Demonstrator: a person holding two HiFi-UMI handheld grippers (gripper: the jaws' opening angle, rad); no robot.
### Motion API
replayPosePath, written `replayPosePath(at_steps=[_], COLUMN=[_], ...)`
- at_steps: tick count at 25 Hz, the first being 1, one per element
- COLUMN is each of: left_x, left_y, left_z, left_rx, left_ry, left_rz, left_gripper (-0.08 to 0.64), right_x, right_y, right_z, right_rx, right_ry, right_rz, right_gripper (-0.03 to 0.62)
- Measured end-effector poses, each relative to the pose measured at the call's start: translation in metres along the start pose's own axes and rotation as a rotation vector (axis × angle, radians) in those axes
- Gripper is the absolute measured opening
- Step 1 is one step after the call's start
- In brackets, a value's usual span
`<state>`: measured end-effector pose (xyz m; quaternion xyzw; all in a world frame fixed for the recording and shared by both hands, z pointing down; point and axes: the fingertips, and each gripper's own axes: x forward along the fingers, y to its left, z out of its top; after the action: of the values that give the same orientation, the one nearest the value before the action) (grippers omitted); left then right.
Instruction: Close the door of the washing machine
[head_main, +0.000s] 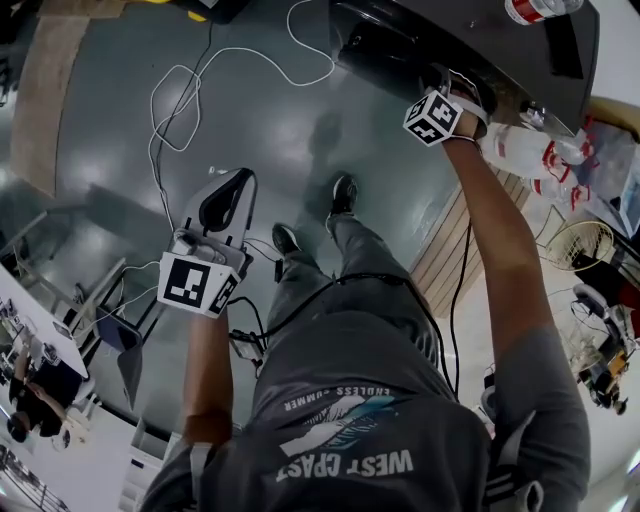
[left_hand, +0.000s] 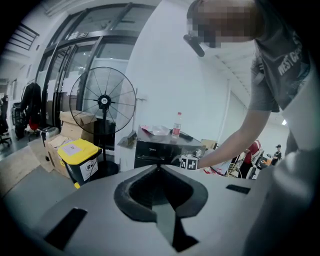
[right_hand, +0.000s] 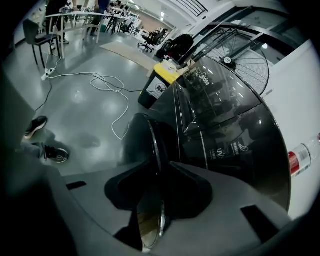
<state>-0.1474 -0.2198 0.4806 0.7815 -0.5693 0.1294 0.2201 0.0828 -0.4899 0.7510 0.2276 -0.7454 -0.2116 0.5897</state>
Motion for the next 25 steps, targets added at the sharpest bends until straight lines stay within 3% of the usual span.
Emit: replayPosePath(at_steps=[7, 11, 17, 25], left_x=[-0.026, -0.047, -0.084, -0.152], left_y=[0.005, 0.011, 0.023, 0.044], left_z=[0.007, 0.016, 0.028, 0.04], left_rx=[0.015, 0.026, 0.045, 0.091], left_ry=[-0.02, -0.047, -0.085, -0.151], left_rz=[0.032, 0.066, 0.121, 0.17], left_gripper=[0.028, 0.028, 0.028, 0.028], right_x=[0.003, -0.012, -0.065, -0.22], right_y=[0.0, -0.011, -0.033, -0.063], right_z=[-0.002, 0.01, 0.042, 0.123], right_rx=[0.067, 0.137, 0.244, 0.552], right_ry=[0.05, 0.022, -0.112, -0.409], right_rz=[0.055, 0.059, 0.023, 0.047], right_gripper=[0.132, 0.087, 0.066, 0.054])
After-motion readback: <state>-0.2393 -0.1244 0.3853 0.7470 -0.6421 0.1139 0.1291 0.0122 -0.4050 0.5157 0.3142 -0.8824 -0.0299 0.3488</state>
